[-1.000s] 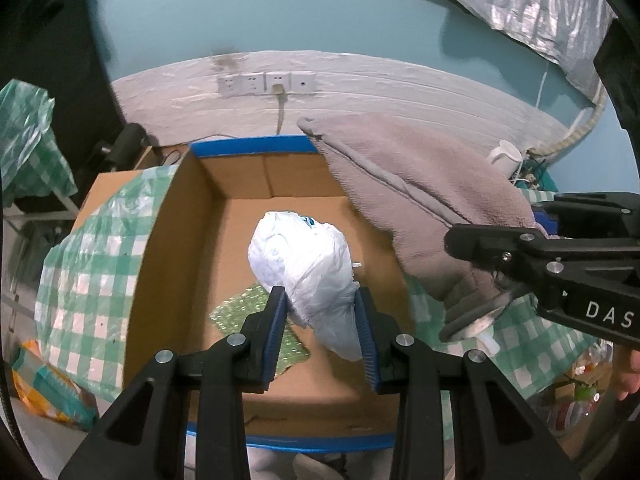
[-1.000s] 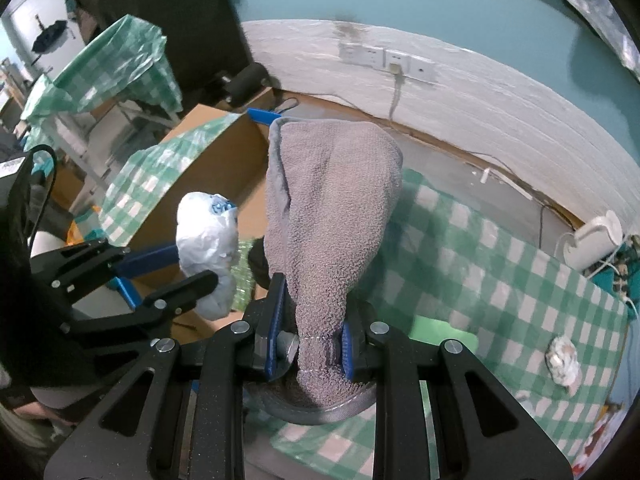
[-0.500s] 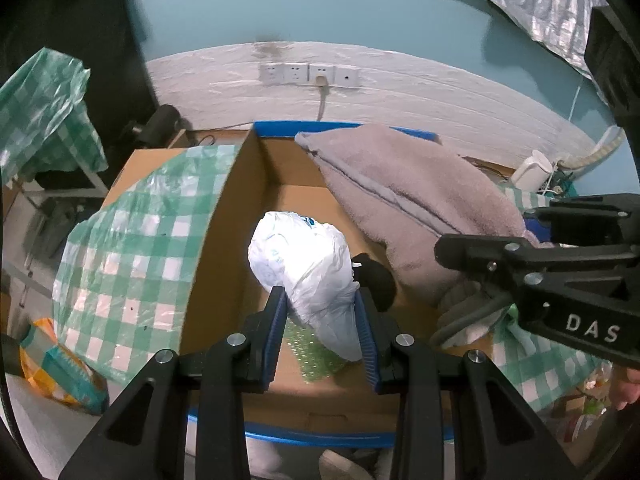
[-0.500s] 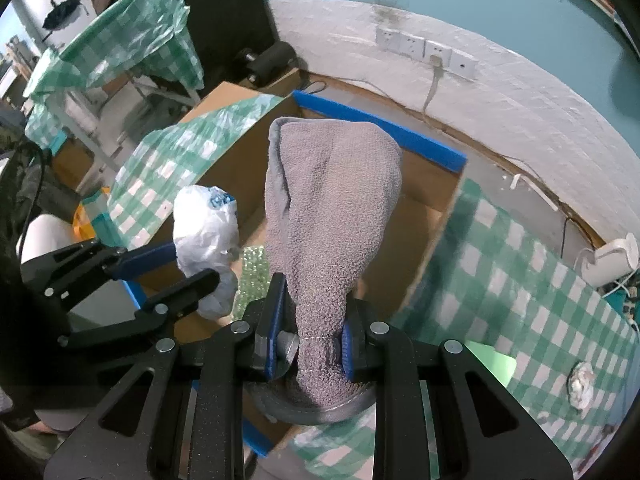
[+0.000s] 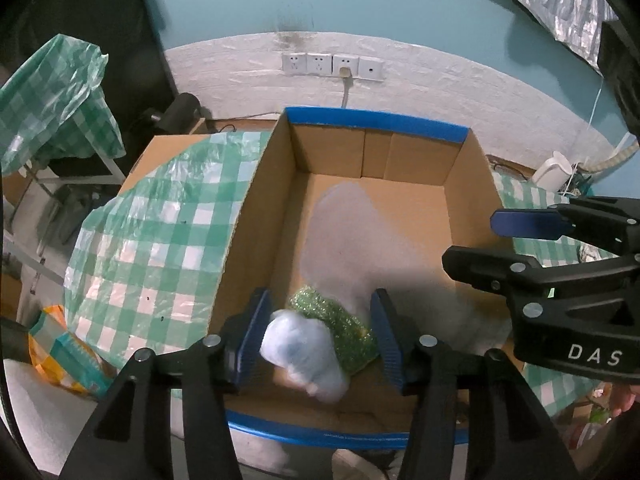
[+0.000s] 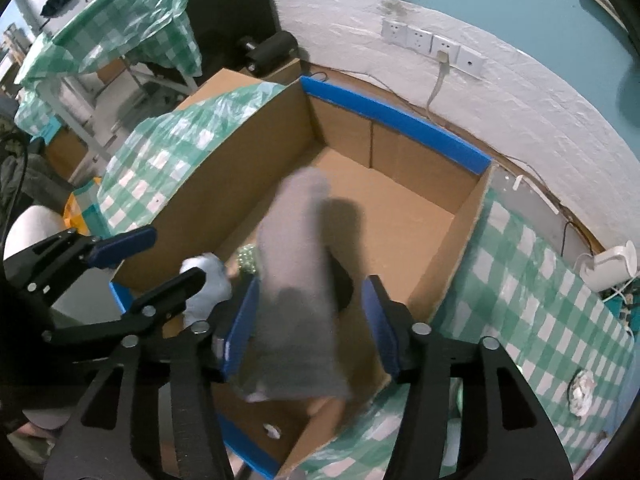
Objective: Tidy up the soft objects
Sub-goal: 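Open the left gripper to drop the sock while the right releases the towel into the box, then move both grippers back over the table toward the light-green cloth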
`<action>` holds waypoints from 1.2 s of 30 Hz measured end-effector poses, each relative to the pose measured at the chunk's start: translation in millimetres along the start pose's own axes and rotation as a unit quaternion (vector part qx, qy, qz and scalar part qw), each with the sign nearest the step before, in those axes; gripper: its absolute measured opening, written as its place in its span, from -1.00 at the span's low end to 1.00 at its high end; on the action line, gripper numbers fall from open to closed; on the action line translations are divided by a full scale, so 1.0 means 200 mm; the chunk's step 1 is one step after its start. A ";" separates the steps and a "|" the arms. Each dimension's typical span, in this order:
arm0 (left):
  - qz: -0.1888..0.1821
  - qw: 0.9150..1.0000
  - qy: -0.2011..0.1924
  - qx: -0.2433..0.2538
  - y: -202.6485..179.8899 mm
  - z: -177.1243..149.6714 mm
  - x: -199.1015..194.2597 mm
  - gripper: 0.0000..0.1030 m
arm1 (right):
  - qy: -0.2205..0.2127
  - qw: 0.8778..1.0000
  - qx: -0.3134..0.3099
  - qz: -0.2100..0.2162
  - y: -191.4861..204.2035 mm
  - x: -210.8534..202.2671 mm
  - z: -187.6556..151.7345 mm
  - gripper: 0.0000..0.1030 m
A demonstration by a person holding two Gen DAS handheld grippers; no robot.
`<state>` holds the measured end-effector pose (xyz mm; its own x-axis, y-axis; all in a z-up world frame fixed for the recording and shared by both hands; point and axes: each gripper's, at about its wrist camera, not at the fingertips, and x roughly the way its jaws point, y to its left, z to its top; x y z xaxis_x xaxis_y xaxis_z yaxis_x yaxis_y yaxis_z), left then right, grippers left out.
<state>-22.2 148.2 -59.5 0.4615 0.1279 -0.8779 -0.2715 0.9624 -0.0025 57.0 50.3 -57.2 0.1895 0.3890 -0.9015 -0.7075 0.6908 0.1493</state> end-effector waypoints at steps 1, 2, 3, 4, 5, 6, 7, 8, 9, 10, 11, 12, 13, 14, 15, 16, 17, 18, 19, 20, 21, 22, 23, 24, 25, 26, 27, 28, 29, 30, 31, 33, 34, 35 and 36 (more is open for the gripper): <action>-0.001 1.000 -0.002 -0.001 0.00 0.00 0.00 0.04 | -0.002 1.000 0.001 -0.002 -0.01 -0.01 0.00 0.12; -0.002 1.000 -0.004 0.001 0.00 0.00 -0.01 0.04 | -0.003 1.000 0.002 -0.002 -0.02 -0.01 0.00 0.12; -0.002 1.000 -0.005 0.002 0.00 0.01 -0.01 0.04 | -0.005 1.000 0.004 -0.004 -0.03 -0.02 -0.01 0.13; -0.002 1.000 -0.005 0.002 -0.01 0.01 -0.02 0.04 | -0.006 1.000 0.006 -0.005 -0.03 -0.02 -0.01 0.14; -0.003 1.000 -0.006 0.002 -0.01 0.01 -0.02 0.04 | -0.008 1.000 0.006 -0.005 -0.04 -0.03 -0.02 0.15; -0.005 1.000 -0.005 0.002 -0.01 0.01 -0.02 0.04 | -0.009 1.000 0.007 -0.006 -0.05 -0.04 -0.03 0.15; -0.007 1.000 -0.005 0.002 -0.02 0.01 -0.02 0.04 | -0.010 1.000 0.008 -0.007 -0.06 -0.05 -0.03 0.17; -0.008 1.000 -0.005 0.003 -0.02 0.01 -0.03 0.04 | -0.011 1.000 0.009 -0.008 -0.07 -0.05 -0.04 0.18; -0.009 1.000 -0.005 0.004 -0.03 0.01 -0.03 0.04 | -0.012 1.000 0.010 -0.009 -0.07 -0.06 -0.05 0.18; -0.011 1.000 -0.005 0.005 -0.04 0.01 -0.03 0.04 | -0.012 1.000 0.011 -0.009 -0.09 -0.07 -0.06 0.19; -0.012 1.000 -0.005 0.006 -0.05 0.01 -0.03 0.04 | -0.013 1.000 0.013 -0.009 -0.10 -0.08 -0.06 0.19; -0.014 1.000 -0.006 0.009 -0.06 0.02 -0.03 0.04 | -0.015 1.000 0.015 -0.010 -0.11 -0.09 -0.07 0.19; -0.015 1.000 -0.007 0.011 -0.07 0.02 -0.04 0.04 | -0.017 1.000 0.016 -0.010 -0.12 -0.10 -0.08 0.20; -0.016 1.000 -0.008 0.014 -0.09 0.02 -0.04 0.04 | -0.018 1.000 0.018 -0.011 -0.13 -0.11 -0.09 0.20; -0.017 1.000 -0.009 0.016 -0.11 0.02 -0.04 0.04 | -0.020 1.000 0.020 -0.012 -0.15 -0.12 -0.10 0.20; -0.019 1.000 -0.009 0.021 -0.12 0.02 -0.04 0.04 | -0.022 0.999 0.022 -0.013 -0.16 -0.13 -0.11 0.20; -0.020 0.999 -0.008 0.023 -0.14 0.02 -0.04 0.04 | -0.023 0.999 0.025 -0.014 -0.17 -0.14 -0.12 0.21; -0.022 0.999 -0.008 0.026 -0.16 0.02 -0.04 0.04 | -0.025 0.999 0.028 -0.014 -0.19 -0.15 -0.13 0.21; -0.024 0.999 -0.008 0.029 -0.17 0.01 -0.04 0.04 | -0.026 0.999 0.032 -0.015 -0.21 -0.16 -0.15 0.21; -0.026 0.999 -0.007 0.031 -0.19 0.01 -0.04 0.04 | -0.027 0.999 0.034 -0.016 -0.22 -0.16 -0.15 0.22; -0.029 0.999 -0.006 0.033 -0.20 0.01 -0.04 0.04 | -0.028 0.999 0.037 -0.018 -0.24 -0.17 -0.17 0.22; -0.032 0.999 -0.006 0.035 -0.22 0.01 -0.05 0.04 | -0.029 0.999 0.040 -0.019 -0.26 -0.18 -0.18 0.22; -0.036 0.999 -0.006 0.036 -0.23 0.01 -0.05 0.04 | -0.029 0.998 0.042 -0.020 -0.27 -0.18 -0.19 0.23; -0.038 0.999 -0.006 0.038 -0.25 0.01 -0.05 0.04 | -0.030 0.998 0.046 -0.021 -0.29 -0.19 -0.21 0.23; -0.039 0.998 -0.007 0.041 -0.27 0.02 -0.06 0.04 | -0.030 0.998 0.050 -0.022 -0.31 -0.19 -0.22 0.24; -0.039 0.998 -0.008 0.044 -0.29 0.02 -0.06 0.04 | -0.030 0.998 0.054 -0.023 -0.34 -0.20 -0.24 0.24; -0.040 0.998 -0.008 0.046 -0.30 0.02 -0.06 0.04 | -0.031 0.998 0.058 -0.024 -0.36 -0.21 -0.25 0.24; -0.042 0.998 -0.009 0.048 -0.32 0.02 -0.07 0.04 | -0.031 0.997 0.062 -0.025 -0.38 -0.21 -0.27 0.24; -0.044 0.998 -0.009 0.051 -0.34 0.02 -0.07 0.04 | -0.032 0.997 0.065 -0.026 -0.40 -0.22 -0.28 0.24; -0.046 0.997 -0.009 0.054 -0.36 0.02 -0.07 0.04 | -0.032 0.997 0.069 -0.027 -0.42 -0.23 -0.30 0.24; -0.048 0.997 -0.008 0.057 -0.39 0.03 -0.07 0.04 | -0.033 0.996 0.073 -0.027 -0.45 -0.24 -0.32 0.24; -0.051 0.997 -0.008 0.063 -0.43 0.03 -0.07 0.04 | -0.034 0.996 0.080 -0.029 -0.49 -0.25 -0.34 0.25; -0.052 0.996 -0.007 0.066 -0.45 0.02 -0.08 0.04 | -0.035 0.995 0.084 -0.029 -0.51 -0.26 -0.36 0.25; -0.054 0.996 -0.007 0.070 -0.48 0.02 -0.08 0.04 | -0.036 0.995 0.087 -0.030 -0.53 -0.26 -0.38 0.25; -0.055 0.996 -0.007 0.076 -0.51 0.02 -0.08 0.04 | -0.036 0.995 0.091 -0.031 -0.55 -0.27 -0.39 0.25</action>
<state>2.2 49.6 -43.0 0.4929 0.0212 -0.8698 -0.0882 0.9958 -0.0258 71.0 -94.2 -56.4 0.2820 0.3812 -0.8804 -0.5596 0.8107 0.1718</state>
